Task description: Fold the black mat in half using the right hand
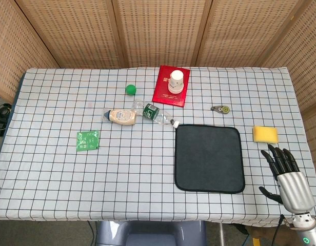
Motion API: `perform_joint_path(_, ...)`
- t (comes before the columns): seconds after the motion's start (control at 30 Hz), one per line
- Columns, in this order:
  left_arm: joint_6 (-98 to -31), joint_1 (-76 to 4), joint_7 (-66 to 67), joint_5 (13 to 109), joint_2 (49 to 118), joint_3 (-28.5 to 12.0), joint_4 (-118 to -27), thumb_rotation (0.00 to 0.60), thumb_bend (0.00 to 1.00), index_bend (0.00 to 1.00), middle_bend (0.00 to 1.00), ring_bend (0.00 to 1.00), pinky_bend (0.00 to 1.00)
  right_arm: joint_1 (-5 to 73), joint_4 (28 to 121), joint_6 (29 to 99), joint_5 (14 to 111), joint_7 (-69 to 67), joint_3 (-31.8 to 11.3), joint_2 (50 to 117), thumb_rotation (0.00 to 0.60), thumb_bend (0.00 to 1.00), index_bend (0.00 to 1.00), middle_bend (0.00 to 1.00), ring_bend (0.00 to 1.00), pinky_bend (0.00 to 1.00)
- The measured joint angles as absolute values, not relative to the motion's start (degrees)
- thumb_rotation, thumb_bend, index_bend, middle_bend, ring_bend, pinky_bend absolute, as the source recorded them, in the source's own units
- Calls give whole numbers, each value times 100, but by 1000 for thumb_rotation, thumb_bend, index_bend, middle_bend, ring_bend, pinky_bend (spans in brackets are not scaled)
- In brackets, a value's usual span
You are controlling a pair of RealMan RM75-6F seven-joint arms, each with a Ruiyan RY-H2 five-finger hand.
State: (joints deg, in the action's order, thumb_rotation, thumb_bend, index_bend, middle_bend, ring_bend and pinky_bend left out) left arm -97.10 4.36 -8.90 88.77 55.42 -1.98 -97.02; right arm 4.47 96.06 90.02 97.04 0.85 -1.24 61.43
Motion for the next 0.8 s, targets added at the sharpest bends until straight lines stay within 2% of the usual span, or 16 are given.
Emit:
perform_joint_path(0.23, -9693, 436, -864, 8890, 5547, -189, -9710, 600, 0, 0, 0, 0, 0, 475, 9635, 8880, 9761, 5, -41, 6124, 600, 0, 88, 0, 0, 0)
perform_joint_path(0.47, -9627, 412, -745, 8829, 5578, -209, -9739, 600, 0, 0, 0, 0, 0, 762, 9600, 8234, 10257, -127, 289, 6206, 600, 0, 190, 0, 0, 0)
perform_joint_path(0.53, -9589, 397, -690, 8797, 5592, -219, -9746, 600, 0, 0, 0, 0, 0, 922, 9541, 7943, 10463, -187, 390, 6309, 600, 30, 222, 0, 0, 0)
perform_joint_path(0.63, -9485, 358, -615, 8705, 5617, -241, -9750, 600, 0, 0, 0, 0, 0, 1164, 9467, 7445, 10551, -128, 461, 6495, 600, 151, 293, 0, 0, 0)
perform_joint_path(0.8, -9317, 287, -513, 8528, 5663, -292, -9733, 600, 0, 0, 0, 0, 0, 1500, 9339, 6842, 10414, 163, 423, 7045, 600, 197, 374, 0, 0, 0)
